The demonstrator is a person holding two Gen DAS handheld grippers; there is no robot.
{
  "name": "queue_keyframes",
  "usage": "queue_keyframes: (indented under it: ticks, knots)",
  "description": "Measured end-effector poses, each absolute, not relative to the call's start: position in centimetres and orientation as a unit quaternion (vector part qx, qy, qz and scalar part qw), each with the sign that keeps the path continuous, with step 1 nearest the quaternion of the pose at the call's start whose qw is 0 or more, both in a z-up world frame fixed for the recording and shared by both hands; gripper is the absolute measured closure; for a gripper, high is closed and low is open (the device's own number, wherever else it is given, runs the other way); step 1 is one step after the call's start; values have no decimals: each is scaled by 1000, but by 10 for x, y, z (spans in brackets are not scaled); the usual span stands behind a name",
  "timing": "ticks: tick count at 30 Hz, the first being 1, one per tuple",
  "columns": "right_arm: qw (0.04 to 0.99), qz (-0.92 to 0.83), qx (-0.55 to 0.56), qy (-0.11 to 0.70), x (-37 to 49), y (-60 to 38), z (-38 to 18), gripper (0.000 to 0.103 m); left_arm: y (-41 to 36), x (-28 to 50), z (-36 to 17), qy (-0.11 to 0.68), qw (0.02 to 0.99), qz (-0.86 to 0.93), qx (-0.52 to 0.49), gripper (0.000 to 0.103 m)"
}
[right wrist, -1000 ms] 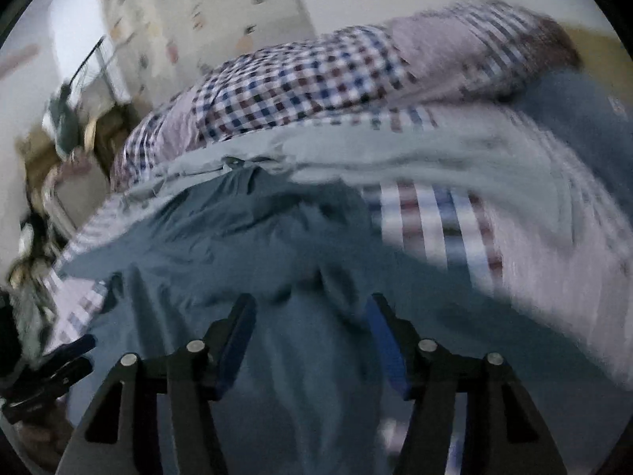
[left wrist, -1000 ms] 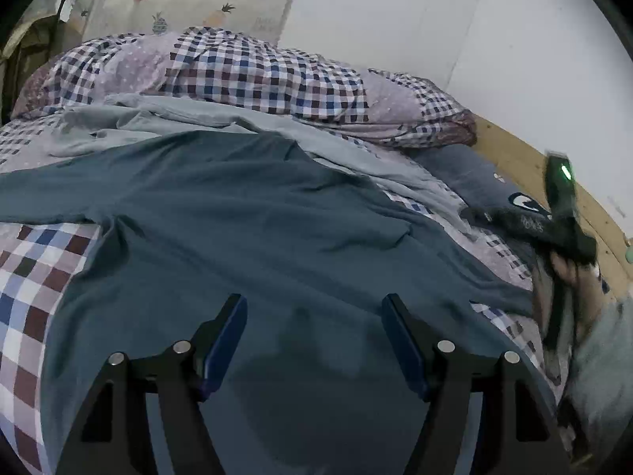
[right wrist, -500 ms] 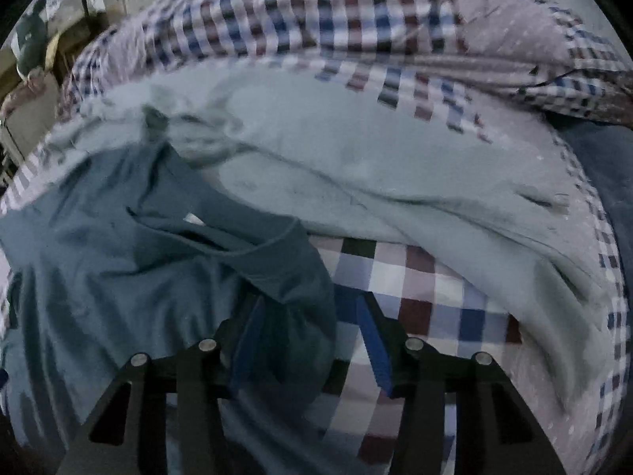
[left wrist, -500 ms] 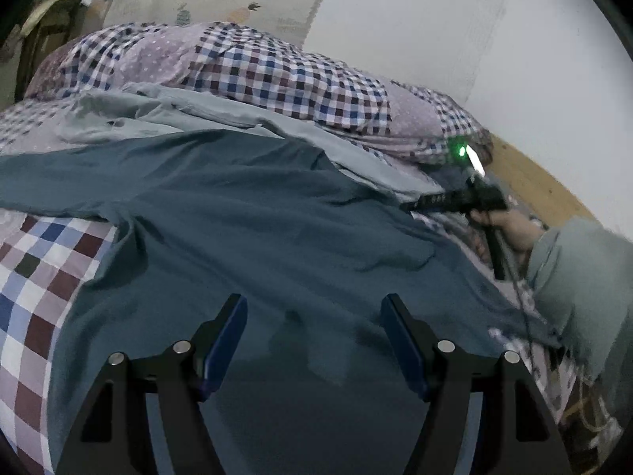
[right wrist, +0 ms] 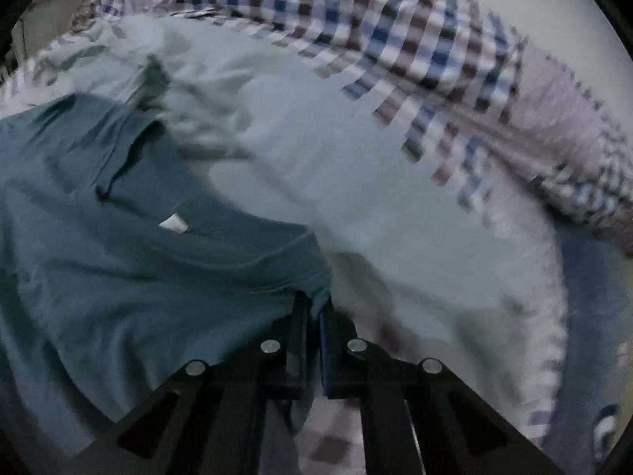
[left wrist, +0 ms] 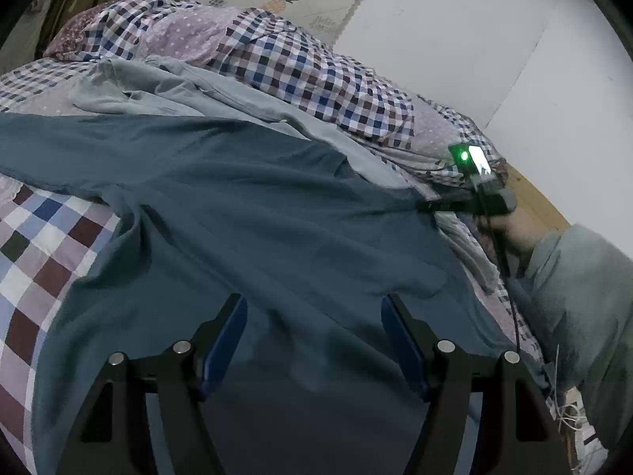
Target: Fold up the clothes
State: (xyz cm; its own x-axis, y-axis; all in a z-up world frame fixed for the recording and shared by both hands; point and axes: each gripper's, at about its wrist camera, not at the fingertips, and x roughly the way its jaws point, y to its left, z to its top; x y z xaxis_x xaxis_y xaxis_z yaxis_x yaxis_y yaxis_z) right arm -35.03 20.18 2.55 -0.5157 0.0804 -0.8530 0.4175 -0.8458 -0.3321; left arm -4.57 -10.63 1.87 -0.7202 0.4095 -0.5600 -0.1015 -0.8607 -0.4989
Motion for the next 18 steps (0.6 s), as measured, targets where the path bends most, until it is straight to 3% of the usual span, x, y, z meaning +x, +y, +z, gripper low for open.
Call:
queue_keyframes:
  ticks: [5,9,12,14,16,18]
  knots:
    - [29,-854,431,290,-367,183,30,99,-103,-48,20,-231,147,897,-347,29]
    - [-16,-824,465,323,-376,175,-4,97,-99,-47,20,-213,148,899,-352,29]
    - [-31,-824,479,300,-371,190,4,91,-101,-46,20,-207,146,900,-354,29]
    - [-32,-848,461,258,-362,202,29,64,-107,-48,21,-219,146,898,-352,29]
    - [11,-876,430,217,-353,202,58,50,-113,-48,21,-230,145,897,-350,29]
    - [80,-888,409,193,-348,188,75,46,-116,-48,23,-235,141,898,-345,29]
